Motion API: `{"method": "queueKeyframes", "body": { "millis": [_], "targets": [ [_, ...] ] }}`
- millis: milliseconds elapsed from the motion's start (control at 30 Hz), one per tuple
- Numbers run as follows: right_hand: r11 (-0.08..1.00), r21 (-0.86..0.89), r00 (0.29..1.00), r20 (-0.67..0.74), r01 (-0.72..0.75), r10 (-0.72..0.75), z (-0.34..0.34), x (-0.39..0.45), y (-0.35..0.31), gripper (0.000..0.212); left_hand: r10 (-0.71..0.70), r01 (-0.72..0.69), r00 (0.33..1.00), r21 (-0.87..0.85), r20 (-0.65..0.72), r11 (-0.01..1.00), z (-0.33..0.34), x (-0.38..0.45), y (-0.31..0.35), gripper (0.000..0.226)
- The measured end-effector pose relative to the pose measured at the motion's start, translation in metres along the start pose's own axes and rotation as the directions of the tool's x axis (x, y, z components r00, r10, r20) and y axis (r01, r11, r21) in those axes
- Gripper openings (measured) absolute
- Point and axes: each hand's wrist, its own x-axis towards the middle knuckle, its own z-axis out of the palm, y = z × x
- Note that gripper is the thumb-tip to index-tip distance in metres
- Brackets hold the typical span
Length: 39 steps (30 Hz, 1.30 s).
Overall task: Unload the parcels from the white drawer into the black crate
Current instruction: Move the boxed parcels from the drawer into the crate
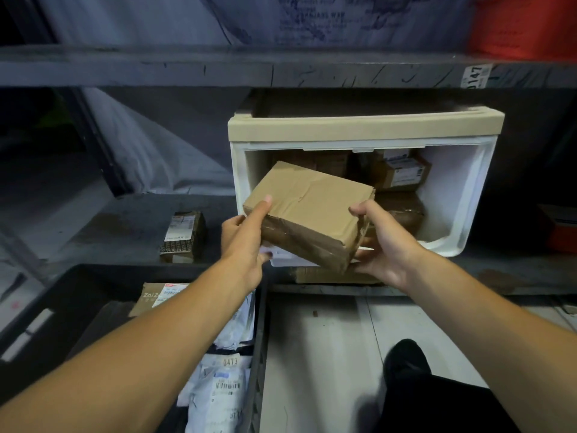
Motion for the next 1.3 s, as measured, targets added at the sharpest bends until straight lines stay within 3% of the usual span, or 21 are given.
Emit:
{"method": "queueKeyframes", "body": {
  "millis": [100, 200, 400, 500, 767, 933, 1000, 1067, 1167, 1300],
  "targets": [
    [0.999, -0.024, 0.996, 0.078, -0.049, 0.050, 0.000, -0.004, 0.003, 0.057, -0.121, 0.120, 0.985, 0.015, 0.121, 0.993, 0.001, -0.007, -0.006, 0.061],
    [0.984, -0.159, 0.984, 0.147, -0.076, 0.100, -0.007, -0.008, 0.003, 0.073, -0.148, 0.146, 0.970, 0.021, 0.192, 0.989, -0.002, -0.004, 0.000, 0.053],
    [0.981, -0.190, 0.990, 0.123, -0.048, 0.073, -0.005, -0.007, -0.003, 0.070, -0.077, 0.068, 0.988, 0.071, 0.131, 0.995, -0.005, -0.001, 0.016, 0.037],
    [0.986, -0.164, 0.987, 0.146, -0.042, 0.066, 0.002, -0.005, -0.004, 0.058, -0.061, 0.051, 0.994, 0.098, 0.095, 0.994, -0.007, 0.000, 0.022, 0.033],
    [0.950, -0.305, 0.966, 0.215, -0.072, 0.143, 0.020, -0.006, 0.003, 0.067, -0.123, 0.084, 0.980, 0.236, 0.157, 0.968, -0.022, 0.005, 0.027, 0.053],
    [0.978, -0.199, 0.987, 0.132, -0.067, 0.095, 0.024, -0.005, 0.004, 0.057, -0.233, 0.149, 0.934, 0.296, 0.270, 0.943, -0.029, -0.003, 0.036, 0.056],
    [0.990, -0.132, 0.994, 0.089, -0.057, 0.070, 0.026, -0.005, 0.004, 0.068, -0.308, 0.195, 0.896, 0.340, 0.319, 0.920, -0.036, -0.009, 0.042, 0.065],
    [0.997, -0.046, 0.995, 0.072, -0.065, 0.068, 0.028, -0.007, 0.004, 0.095, -0.345, 0.203, 0.870, 0.381, 0.352, 0.902, -0.039, -0.017, 0.044, 0.071],
    [0.997, 0.022, 0.992, 0.102, -0.074, 0.071, 0.033, -0.010, 0.009, 0.101, -0.298, 0.192, 0.910, 0.343, 0.289, 0.920, -0.034, -0.021, 0.041, 0.079],
    [0.994, 0.083, 0.994, 0.080, -0.076, 0.070, 0.034, -0.012, 0.007, 0.093, -0.228, 0.181, 0.944, 0.203, 0.238, 0.962, -0.026, -0.025, 0.039, 0.038]
  ]
}}
